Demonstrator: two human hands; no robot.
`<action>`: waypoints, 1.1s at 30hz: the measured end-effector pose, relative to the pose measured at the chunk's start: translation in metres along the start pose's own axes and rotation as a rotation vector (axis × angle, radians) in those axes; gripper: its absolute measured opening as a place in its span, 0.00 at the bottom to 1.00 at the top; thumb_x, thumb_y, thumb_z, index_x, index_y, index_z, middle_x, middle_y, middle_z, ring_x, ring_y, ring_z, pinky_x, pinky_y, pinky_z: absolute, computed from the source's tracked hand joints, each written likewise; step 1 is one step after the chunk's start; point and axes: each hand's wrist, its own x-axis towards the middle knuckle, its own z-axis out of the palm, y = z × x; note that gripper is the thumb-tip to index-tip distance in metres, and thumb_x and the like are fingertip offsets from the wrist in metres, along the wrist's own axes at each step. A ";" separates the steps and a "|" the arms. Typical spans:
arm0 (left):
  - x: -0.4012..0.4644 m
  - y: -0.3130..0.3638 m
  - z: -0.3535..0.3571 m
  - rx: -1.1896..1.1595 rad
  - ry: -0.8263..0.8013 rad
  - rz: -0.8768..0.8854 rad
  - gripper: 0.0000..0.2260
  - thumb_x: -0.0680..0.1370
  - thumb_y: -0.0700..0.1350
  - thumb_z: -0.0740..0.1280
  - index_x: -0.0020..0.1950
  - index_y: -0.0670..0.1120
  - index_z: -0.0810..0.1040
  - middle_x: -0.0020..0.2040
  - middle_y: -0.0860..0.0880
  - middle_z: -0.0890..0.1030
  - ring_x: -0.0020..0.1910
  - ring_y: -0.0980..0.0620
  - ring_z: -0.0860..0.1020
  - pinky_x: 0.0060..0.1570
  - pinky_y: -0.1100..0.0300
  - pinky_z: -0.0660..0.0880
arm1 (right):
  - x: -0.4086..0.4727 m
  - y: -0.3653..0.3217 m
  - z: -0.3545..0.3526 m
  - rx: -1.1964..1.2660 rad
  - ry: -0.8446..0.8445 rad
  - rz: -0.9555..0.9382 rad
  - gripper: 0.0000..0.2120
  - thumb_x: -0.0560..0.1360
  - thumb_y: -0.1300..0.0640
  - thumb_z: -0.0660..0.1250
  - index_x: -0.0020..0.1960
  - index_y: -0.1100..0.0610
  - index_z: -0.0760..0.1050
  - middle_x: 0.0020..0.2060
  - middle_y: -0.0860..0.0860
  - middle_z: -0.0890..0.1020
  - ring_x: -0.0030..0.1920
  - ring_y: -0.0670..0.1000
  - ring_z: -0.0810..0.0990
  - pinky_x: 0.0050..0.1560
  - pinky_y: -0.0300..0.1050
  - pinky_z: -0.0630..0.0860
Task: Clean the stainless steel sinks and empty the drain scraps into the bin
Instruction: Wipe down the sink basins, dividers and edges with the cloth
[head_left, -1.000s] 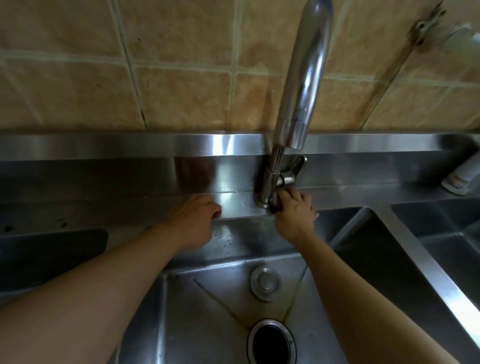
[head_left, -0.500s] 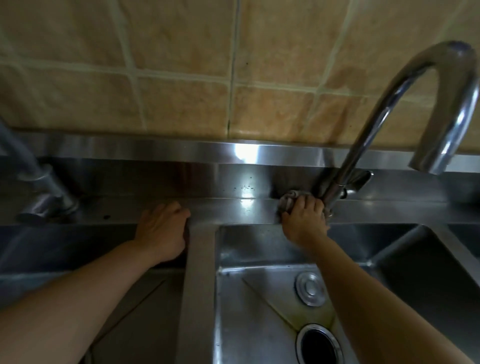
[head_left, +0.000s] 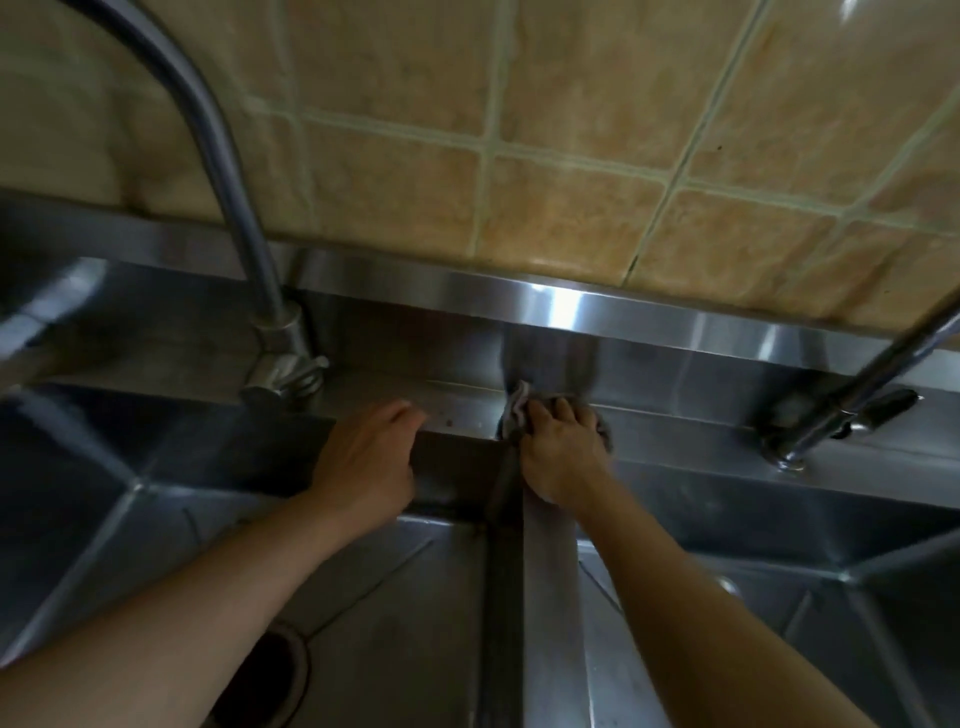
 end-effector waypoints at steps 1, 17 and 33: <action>-0.008 -0.011 -0.006 0.003 -0.004 -0.016 0.25 0.75 0.38 0.64 0.71 0.48 0.66 0.70 0.51 0.66 0.67 0.51 0.66 0.65 0.58 0.64 | 0.003 -0.016 0.001 -0.010 -0.016 -0.029 0.28 0.75 0.46 0.48 0.72 0.57 0.61 0.70 0.60 0.65 0.70 0.63 0.61 0.70 0.58 0.59; -0.067 -0.096 -0.043 -0.022 0.043 -0.177 0.21 0.76 0.39 0.64 0.68 0.50 0.68 0.67 0.50 0.70 0.66 0.51 0.69 0.65 0.53 0.68 | 0.027 -0.175 0.029 0.044 0.002 -0.474 0.30 0.77 0.51 0.62 0.76 0.51 0.55 0.76 0.50 0.54 0.76 0.58 0.47 0.73 0.64 0.51; -0.047 -0.076 -0.037 -0.038 -0.030 -0.145 0.24 0.76 0.38 0.64 0.71 0.48 0.65 0.69 0.49 0.68 0.67 0.50 0.67 0.65 0.53 0.68 | 0.012 -0.149 0.025 -0.050 0.027 -0.331 0.34 0.77 0.44 0.60 0.77 0.47 0.49 0.76 0.53 0.51 0.74 0.63 0.49 0.73 0.62 0.52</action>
